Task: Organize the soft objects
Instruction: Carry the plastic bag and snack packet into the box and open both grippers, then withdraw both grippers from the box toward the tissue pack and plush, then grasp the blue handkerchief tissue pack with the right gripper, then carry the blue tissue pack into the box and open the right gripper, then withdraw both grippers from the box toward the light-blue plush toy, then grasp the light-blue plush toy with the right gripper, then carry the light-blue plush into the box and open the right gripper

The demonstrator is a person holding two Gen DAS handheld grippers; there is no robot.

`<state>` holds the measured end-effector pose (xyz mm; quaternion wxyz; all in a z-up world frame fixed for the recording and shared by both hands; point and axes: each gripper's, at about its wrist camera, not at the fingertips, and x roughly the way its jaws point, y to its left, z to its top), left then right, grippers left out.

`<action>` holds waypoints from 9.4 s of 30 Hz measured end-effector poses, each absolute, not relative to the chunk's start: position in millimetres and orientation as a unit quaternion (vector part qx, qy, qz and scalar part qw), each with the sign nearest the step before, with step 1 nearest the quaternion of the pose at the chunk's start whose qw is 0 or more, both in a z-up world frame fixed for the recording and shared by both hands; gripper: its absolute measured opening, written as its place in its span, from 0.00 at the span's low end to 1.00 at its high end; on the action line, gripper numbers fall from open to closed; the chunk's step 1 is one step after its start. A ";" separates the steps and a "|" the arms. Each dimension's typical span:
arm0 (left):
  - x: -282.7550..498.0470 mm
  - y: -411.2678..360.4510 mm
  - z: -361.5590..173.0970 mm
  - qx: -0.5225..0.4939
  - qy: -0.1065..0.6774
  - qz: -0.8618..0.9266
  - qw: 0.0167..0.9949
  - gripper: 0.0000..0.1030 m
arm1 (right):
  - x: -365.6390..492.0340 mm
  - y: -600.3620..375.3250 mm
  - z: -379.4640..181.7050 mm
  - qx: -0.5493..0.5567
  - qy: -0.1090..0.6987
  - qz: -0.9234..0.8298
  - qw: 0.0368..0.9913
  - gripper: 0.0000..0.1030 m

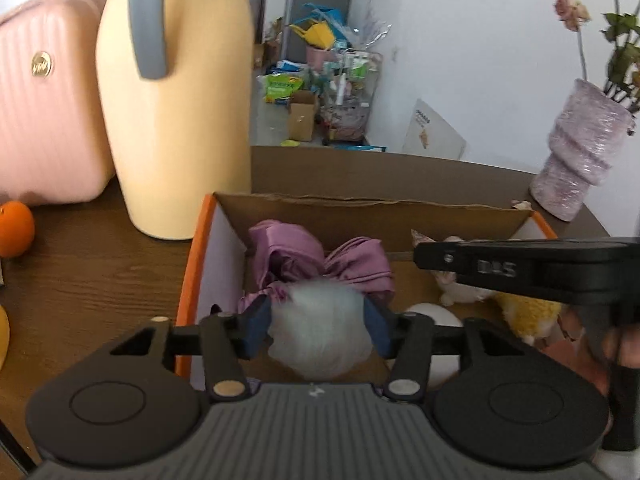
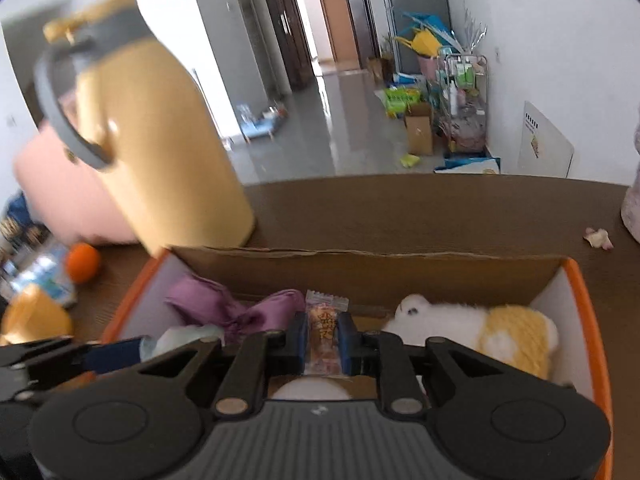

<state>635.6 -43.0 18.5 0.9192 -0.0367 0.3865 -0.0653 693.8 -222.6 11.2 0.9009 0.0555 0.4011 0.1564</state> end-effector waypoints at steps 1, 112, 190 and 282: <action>634.4 -40.8 18.0 -0.040 0.383 -0.064 0.921 0.66 | 698.2 -218.8 7.9 0.051 0.405 0.155 0.900 0.21; 286.8 -14.4 -50.3 -0.216 0.356 -0.181 0.891 0.31 | 284.2 -242.6 -63.3 0.205 0.320 0.214 0.900 0.26; 359.7 -0.4 171.0 0.009 0.136 -0.044 0.990 0.96 | 393.2 -299.1 172.7 -0.013 0.207 0.124 0.970 0.77; 246.1 -27.7 -24.6 -0.237 0.342 -0.232 0.879 0.30 | 238.7 -278.4 -39.0 0.240 0.304 0.214 0.897 0.22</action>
